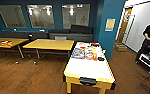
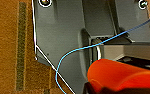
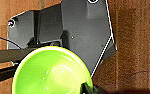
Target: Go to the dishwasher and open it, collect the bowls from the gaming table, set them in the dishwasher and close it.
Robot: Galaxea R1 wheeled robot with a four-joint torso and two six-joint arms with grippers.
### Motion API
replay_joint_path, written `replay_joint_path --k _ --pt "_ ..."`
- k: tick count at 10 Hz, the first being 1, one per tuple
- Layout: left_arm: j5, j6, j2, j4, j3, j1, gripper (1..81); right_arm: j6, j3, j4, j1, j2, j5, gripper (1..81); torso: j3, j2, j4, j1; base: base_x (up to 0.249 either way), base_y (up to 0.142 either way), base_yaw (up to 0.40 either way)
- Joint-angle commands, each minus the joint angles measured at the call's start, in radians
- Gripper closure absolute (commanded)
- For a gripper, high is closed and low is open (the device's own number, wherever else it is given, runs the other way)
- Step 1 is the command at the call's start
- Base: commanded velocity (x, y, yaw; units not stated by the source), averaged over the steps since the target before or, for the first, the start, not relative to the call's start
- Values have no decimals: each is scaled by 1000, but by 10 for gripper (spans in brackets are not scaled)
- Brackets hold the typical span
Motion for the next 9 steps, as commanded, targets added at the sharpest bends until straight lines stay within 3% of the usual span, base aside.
replay_joint_path --k 1,9 --pt "69 3 -1 -2 0 -38 811 -5 0 -7 36 -15 -54 811 0 0 0 0 0 0 0" --pt "70 5 -2 5 -1 -38 811 -3 0 -7 33 -11 -54 811 0 0 0 0 0 0 0"
